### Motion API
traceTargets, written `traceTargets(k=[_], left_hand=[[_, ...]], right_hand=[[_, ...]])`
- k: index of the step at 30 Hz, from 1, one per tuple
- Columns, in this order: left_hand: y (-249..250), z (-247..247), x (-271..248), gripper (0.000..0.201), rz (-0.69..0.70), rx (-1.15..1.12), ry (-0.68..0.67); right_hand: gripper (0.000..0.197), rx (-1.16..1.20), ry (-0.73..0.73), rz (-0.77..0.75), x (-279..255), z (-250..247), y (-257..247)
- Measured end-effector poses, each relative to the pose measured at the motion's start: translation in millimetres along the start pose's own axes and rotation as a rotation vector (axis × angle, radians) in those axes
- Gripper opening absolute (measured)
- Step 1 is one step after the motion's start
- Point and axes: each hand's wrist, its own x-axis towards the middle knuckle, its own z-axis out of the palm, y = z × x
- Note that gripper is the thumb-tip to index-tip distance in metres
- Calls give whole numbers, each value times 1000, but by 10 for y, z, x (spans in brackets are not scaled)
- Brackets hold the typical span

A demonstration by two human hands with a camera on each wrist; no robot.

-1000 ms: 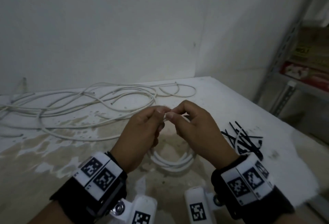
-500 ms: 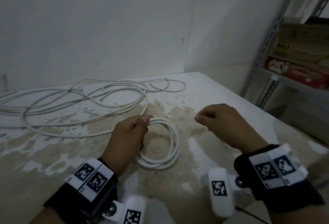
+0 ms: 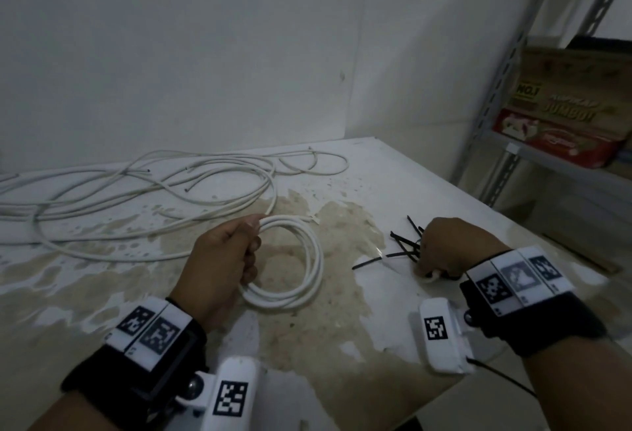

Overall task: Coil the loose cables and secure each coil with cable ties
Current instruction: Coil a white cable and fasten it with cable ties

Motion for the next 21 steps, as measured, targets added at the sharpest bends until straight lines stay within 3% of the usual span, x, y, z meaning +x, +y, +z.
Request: traceTargets(k=[5, 10, 17, 19, 21], left_hand=[[-10, -25, 13, 26, -17, -8, 12], [-29, -47, 33, 26, -14, 1, 2], [-33, -63, 51, 26, -2, -2, 4], [5, -67, 38, 25, 28, -7, 20], [49, -82, 22, 23, 77, -9, 51]], right_hand=[[29, 26, 20, -42, -31, -22, -22], [42, -29, -64, -153, -119, 5, -148], [13, -165, -79, -208, -93, 23, -192], [11, -29, 47, -309, -222, -121, -248], [16, 286, 146, -396, -375, -250, -368]])
